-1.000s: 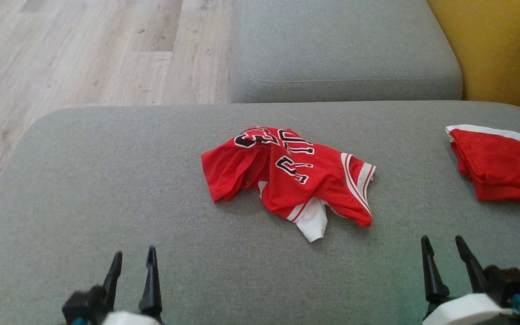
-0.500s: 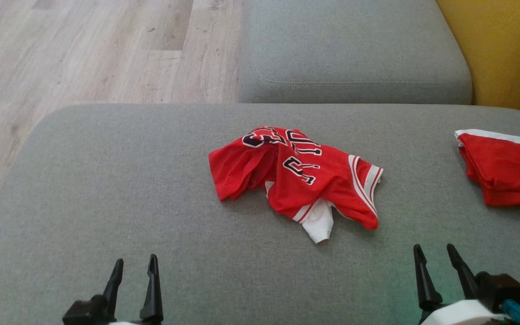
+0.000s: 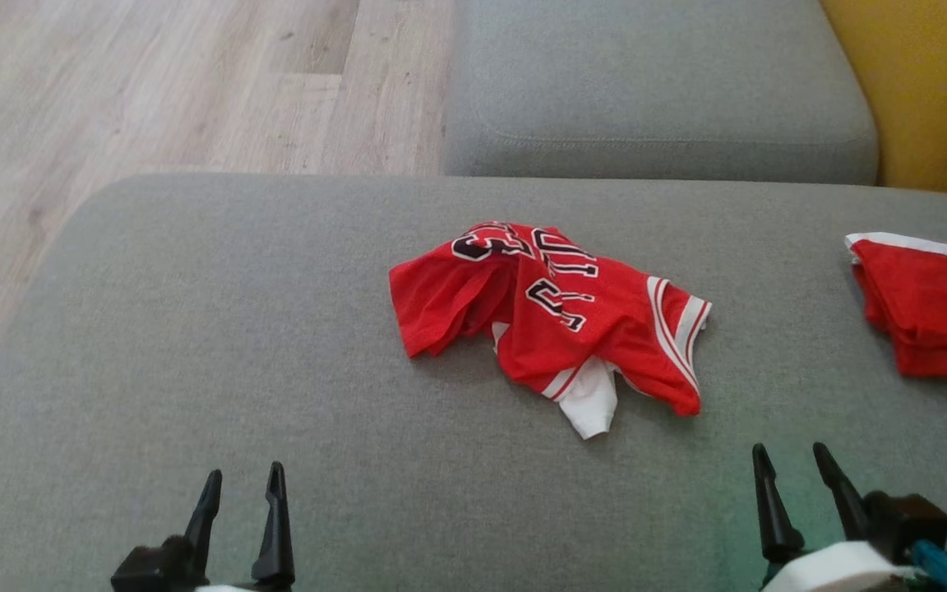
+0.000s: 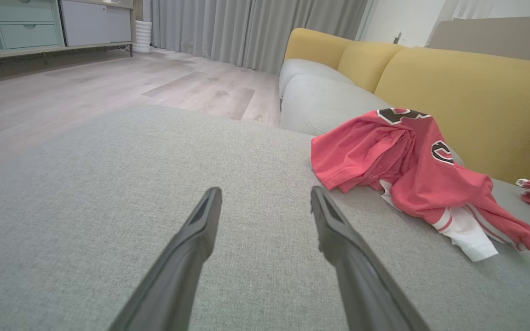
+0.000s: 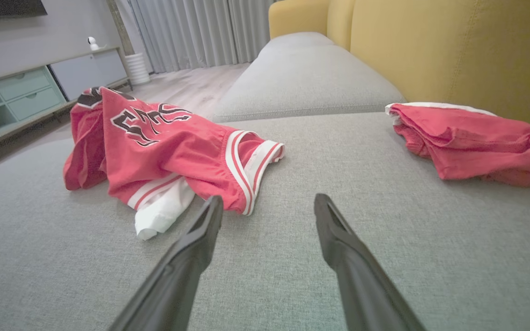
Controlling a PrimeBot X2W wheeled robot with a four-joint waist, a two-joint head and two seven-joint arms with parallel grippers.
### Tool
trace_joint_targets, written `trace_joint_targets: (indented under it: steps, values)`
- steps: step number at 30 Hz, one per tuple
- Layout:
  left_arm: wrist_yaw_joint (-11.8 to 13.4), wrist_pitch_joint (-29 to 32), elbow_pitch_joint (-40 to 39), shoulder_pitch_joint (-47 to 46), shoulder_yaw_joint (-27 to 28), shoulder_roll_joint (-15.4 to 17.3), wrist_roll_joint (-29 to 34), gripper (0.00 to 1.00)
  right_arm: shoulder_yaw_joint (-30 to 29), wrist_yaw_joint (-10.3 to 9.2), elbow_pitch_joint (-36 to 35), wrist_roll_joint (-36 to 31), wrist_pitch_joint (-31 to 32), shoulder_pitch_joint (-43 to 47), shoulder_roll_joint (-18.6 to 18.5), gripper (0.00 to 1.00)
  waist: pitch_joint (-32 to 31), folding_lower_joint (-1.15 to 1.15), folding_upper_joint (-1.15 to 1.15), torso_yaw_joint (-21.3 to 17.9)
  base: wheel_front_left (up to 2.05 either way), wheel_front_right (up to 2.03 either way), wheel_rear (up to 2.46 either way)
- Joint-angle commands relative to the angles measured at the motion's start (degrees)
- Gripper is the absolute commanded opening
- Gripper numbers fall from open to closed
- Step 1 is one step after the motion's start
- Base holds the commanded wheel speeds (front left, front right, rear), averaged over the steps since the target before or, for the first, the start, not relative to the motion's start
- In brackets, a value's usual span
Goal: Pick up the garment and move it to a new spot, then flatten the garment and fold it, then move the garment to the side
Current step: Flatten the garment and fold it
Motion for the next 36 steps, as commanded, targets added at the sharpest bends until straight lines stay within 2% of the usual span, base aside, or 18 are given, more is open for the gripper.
trace_joint_targets:
  steps: [1, 7, 12, 18, 19, 20, 21, 22, 31, 36]
  values:
    - [0.5, -0.4, -1.8, -3.1, 2.4, 1.0, 0.5, 1.0, 1.0, 0.37, -1.5, -0.8, -0.4, -4.5, -0.4, 1.0, 0.6, 0.0, 0.0, 0.6, 0.0, 0.0, 0.0]
    - [0.4, 0.2, -2.1, -4.4, 1.4, 0.6, 1.1, 1.0, 0.4, 0.37, 3.0, -4.9, 1.3, -10.4, -0.4, 1.0, 3.4, 0.0, 0.0, 3.6, 0.0, 0.0, 0.0]
    - [0.2, 0.4, -1.7, -5.5, 0.6, -0.1, 1.5, 1.0, -0.7, 0.37, 12.3, -8.2, 1.9, -15.7, -0.4, 1.0, 6.2, 0.0, 0.0, 7.2, 0.0, 0.0, 0.0]
    - [0.3, 0.1, -1.2, -6.3, 0.5, -0.8, 1.8, 1.0, -4.7, 0.37, 21.6, -12.7, 0.3, -21.6, -0.4, 1.0, 9.0, 0.0, 0.0, 10.1, 0.0, 0.0, 0.0]
    - [0.2, 0.0, -1.1, -6.3, 0.5, -1.0, 1.9, 1.0, -5.4, 0.37, 22.7, -13.3, -0.1, -22.4, -0.4, 0.91, 9.1, 0.0, 0.0, 10.3, 0.0, 0.0, 0.0]
    - [0.2, 0.0, -1.0, -6.3, 0.5, -1.1, 2.0, 1.0, -6.1, 0.37, 23.8, -13.9, -0.6, -23.2, -0.4, 0.48, 9.2, 0.0, 0.0, 10.5, 0.0, 0.0, 0.0]
    - [0.2, -0.1, -0.9, -6.3, 0.5, -1.2, 2.0, 1.0, -6.8, 0.37, 24.7, -14.6, -1.1, -24.0, -0.4, 0.2, 9.2, 0.0, 0.0, 10.5, 0.0, 0.0, 0.0]
    - [0.2, -0.1, -0.8, -6.3, 0.5, -1.3, 2.1, 1.0, -7.5, 0.37, 25.4, -15.2, -1.7, -24.8, -0.4, 0.0, 9.2, 0.0, 0.0, 10.6, 0.0, 0.0, 0.0]
    - [-0.4, -0.4, -0.1, -6.1, -0.1, -2.4, 2.4, 1.0, -10.3, 0.37, 24.8, -19.2, -4.1, -31.0, -1.1, 0.0, 8.8, 0.0, 0.0, 11.2, 0.0, 0.0, 0.0]
    - [-1.4, -0.5, 0.6, -6.9, -1.1, -3.6, 2.8, 1.0, -7.6, 0.37, 25.9, -22.6, -0.2, -38.0, -5.5, 0.0, 10.3, 0.0, 0.0, 13.3, 0.0, 0.0, 0.0]
